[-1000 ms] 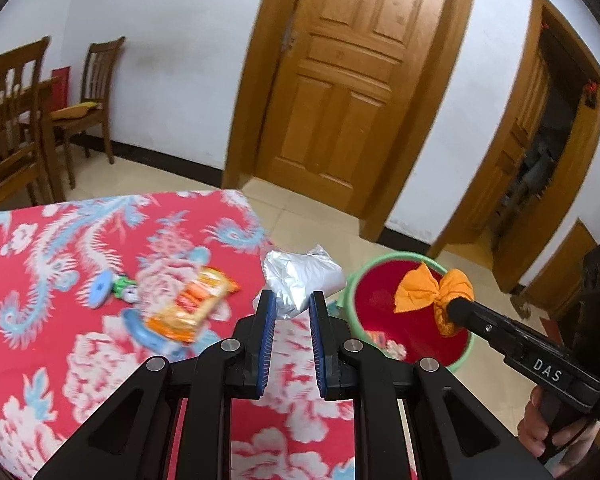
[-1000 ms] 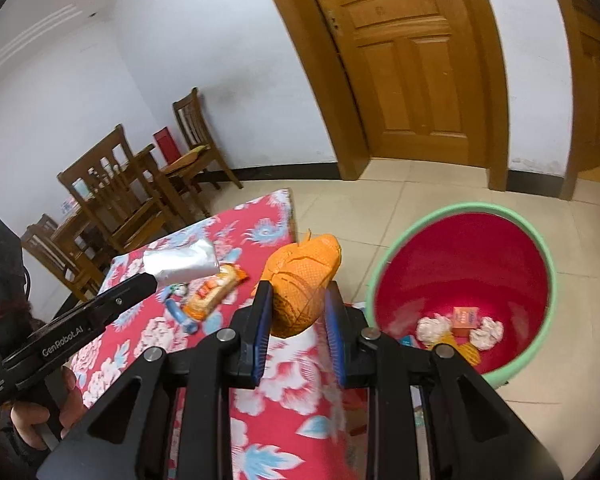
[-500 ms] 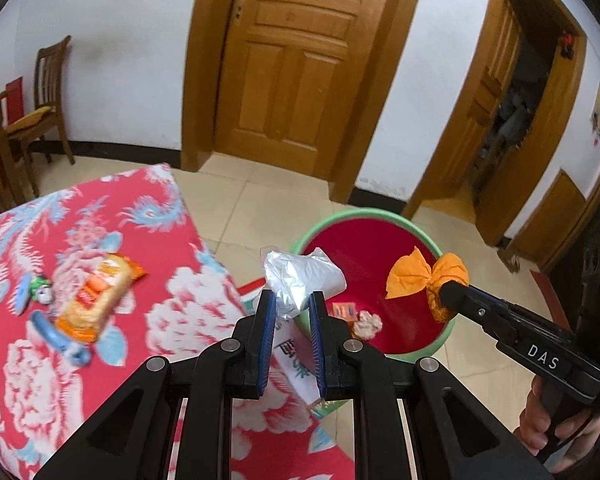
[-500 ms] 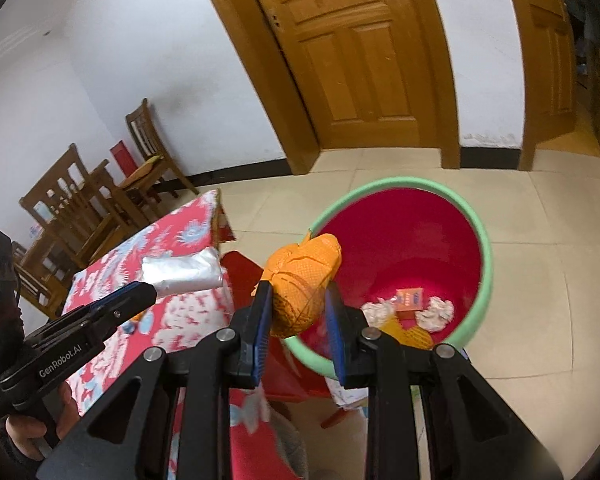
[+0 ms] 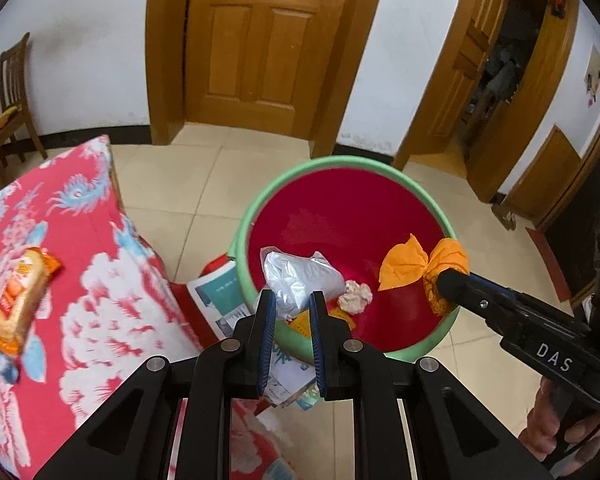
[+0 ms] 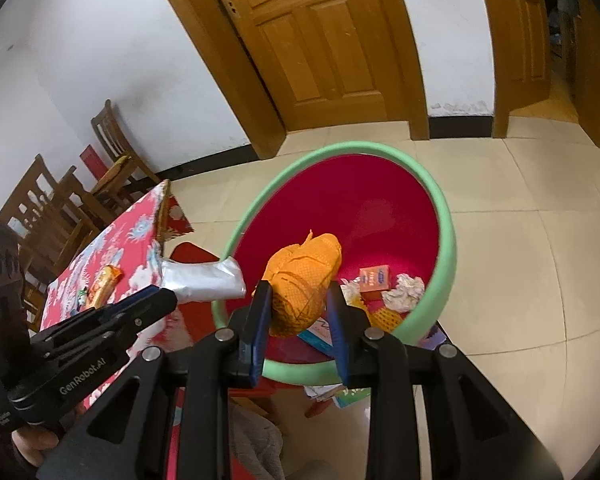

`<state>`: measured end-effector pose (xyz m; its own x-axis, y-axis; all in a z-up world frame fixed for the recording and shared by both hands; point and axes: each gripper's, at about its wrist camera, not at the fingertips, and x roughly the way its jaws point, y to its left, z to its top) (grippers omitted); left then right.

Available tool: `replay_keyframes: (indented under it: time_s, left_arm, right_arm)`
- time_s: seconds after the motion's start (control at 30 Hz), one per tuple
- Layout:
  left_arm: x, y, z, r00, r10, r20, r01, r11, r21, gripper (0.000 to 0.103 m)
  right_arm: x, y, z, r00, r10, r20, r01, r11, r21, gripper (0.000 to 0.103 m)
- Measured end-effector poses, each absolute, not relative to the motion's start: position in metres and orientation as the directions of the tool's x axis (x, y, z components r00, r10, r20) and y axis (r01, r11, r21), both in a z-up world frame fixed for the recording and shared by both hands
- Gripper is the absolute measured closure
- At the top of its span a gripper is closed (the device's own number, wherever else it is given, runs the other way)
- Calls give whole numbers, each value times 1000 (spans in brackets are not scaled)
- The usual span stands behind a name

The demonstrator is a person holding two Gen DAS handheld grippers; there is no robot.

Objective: Collect trash
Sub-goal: 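Carry both items over the red bucket and open both tools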

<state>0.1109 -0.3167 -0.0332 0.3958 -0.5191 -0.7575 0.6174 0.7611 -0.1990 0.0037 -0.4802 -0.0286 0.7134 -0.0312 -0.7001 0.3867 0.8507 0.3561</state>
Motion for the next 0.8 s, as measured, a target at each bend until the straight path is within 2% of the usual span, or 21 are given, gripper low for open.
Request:
replay_keyframes:
  time_s: [0.23,0.33,0.8]
  left_arm:
    - [112,-328,-39,369,-524,-768,632,747,-206,85]
    - [114,-326,-39,366,-525,-768,629,748,-212,80]
    - [113,-283,-12,440,-522,-730,568,792,-224,79]
  right_arm:
    - [2,-493,-36,702,-37,-711,417,831,368,67]
    - [3,-493,-36,705,-37,-708,419,828,373,64]
    - [3,-471,-17,731,-24,-682,376,849,372,61]
